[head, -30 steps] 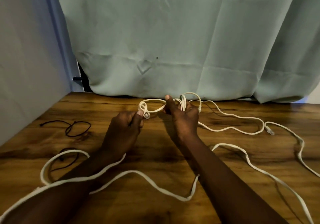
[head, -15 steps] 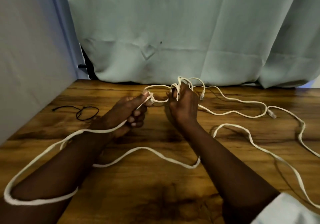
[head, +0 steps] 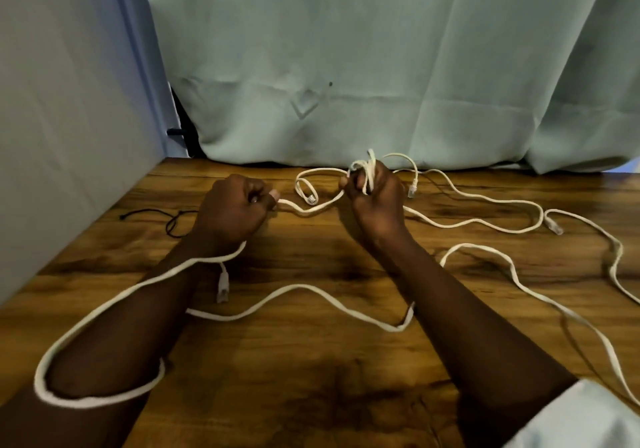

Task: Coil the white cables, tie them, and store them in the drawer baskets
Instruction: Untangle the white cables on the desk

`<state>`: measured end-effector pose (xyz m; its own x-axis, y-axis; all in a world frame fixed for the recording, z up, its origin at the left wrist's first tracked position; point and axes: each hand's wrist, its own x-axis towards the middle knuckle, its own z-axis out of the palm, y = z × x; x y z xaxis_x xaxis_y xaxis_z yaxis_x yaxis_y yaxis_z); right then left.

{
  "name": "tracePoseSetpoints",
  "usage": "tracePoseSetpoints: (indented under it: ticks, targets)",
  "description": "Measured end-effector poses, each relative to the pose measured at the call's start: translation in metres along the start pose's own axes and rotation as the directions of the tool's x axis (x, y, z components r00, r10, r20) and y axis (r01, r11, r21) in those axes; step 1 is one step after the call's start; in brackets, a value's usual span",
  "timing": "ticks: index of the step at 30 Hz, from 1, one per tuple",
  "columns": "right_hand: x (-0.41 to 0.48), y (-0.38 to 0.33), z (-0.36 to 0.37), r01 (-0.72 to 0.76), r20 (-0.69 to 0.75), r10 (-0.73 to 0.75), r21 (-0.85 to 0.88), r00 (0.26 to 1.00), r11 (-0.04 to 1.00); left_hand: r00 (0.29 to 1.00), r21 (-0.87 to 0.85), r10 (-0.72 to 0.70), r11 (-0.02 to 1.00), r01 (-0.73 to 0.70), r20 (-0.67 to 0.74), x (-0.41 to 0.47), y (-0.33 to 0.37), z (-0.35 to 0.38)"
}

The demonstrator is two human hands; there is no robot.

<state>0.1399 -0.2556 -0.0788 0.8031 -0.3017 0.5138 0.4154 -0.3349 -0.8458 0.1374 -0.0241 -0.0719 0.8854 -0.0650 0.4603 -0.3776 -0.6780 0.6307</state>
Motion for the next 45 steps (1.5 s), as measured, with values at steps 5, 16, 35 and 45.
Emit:
tracePoseSetpoints:
  ticks: [5, 16, 35, 45]
  targets:
    - [0.007, -0.005, -0.008, -0.229, 0.045, 0.240, 0.510, 0.970, 0.829, 0.916, -0.404, -0.164, 0.859, 0.315, 0.365, -0.002, 0.012, -0.007]
    - [-0.002, -0.007, 0.007, -0.395, 0.334, 0.247, 0.510, 0.909, 0.764, 0.958, -0.072, 0.253, 0.967, -0.246, 0.133, -0.021, 0.040, 0.036]
    - [-0.011, -0.041, 0.009, -0.488, 0.528, 0.291, 0.283, 0.798, 0.826, 0.977, -0.701, 0.088, 0.709, 0.075, 0.193, -0.020, 0.056, 0.030]
    - [-0.008, -0.034, 0.019, -0.278, 0.166, 0.256, 0.120, 0.952, 0.953, 0.957, -0.725, 0.118, 0.679, 0.116, 0.265, -0.011, 0.056, 0.025]
